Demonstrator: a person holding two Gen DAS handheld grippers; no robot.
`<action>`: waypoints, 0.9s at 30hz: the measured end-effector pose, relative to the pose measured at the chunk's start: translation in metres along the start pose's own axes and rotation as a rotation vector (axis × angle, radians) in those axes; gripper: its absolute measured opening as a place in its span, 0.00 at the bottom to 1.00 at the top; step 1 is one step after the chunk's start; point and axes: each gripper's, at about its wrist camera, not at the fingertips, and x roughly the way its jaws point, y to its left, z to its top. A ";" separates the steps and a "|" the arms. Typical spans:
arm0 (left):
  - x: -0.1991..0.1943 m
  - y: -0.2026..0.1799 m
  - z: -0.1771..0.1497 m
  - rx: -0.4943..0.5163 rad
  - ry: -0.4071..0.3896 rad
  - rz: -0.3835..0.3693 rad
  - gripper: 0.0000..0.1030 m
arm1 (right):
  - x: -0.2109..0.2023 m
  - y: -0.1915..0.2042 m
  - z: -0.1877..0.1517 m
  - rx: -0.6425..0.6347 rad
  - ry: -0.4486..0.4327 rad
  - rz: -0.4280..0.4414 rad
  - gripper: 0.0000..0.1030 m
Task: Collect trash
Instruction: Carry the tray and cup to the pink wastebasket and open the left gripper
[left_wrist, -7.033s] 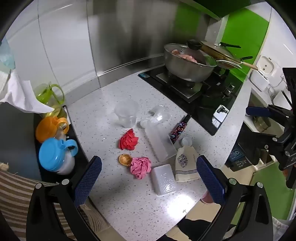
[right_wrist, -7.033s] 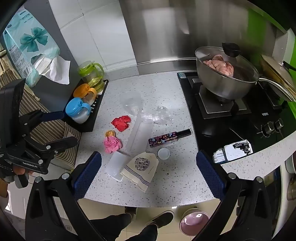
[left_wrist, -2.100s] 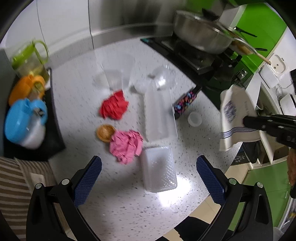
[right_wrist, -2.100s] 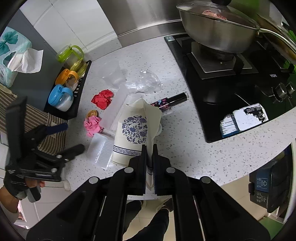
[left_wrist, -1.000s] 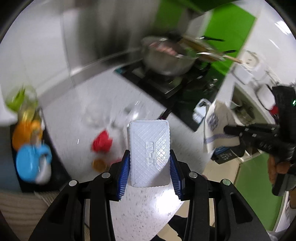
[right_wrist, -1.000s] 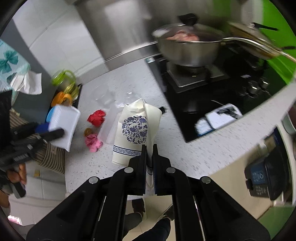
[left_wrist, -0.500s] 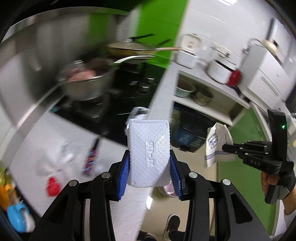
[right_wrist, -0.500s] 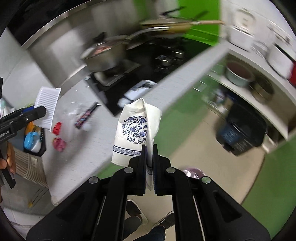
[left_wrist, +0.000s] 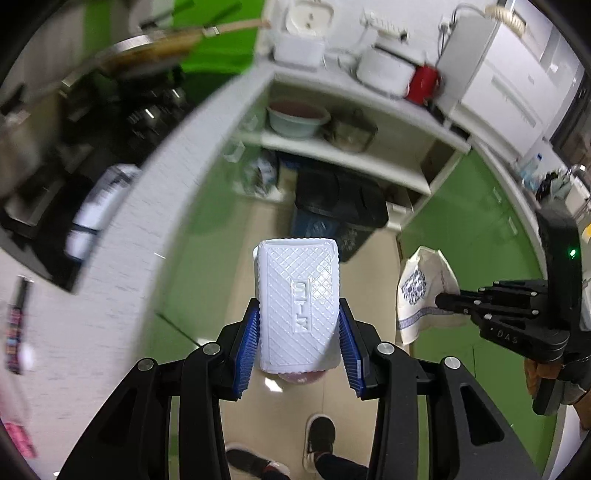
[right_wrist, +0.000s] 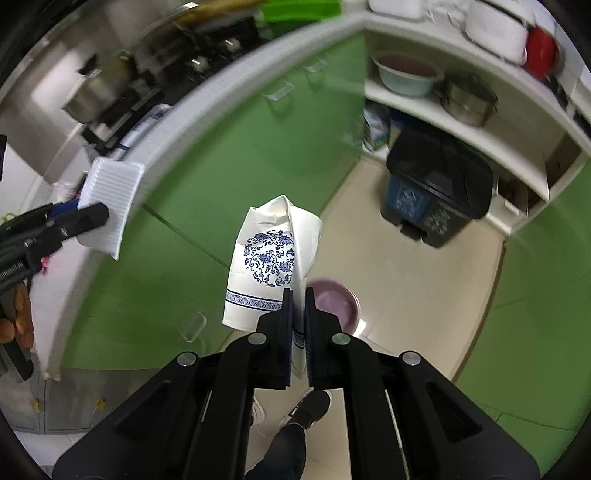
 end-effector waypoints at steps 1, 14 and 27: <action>0.014 -0.001 -0.004 0.005 0.019 -0.008 0.39 | 0.010 -0.008 -0.003 0.010 0.008 -0.003 0.05; 0.254 -0.005 -0.079 0.130 0.228 -0.083 0.39 | 0.181 -0.086 -0.072 0.156 0.046 -0.050 0.05; 0.345 0.014 -0.117 0.100 0.270 -0.112 0.93 | 0.260 -0.111 -0.104 0.195 0.057 -0.052 0.05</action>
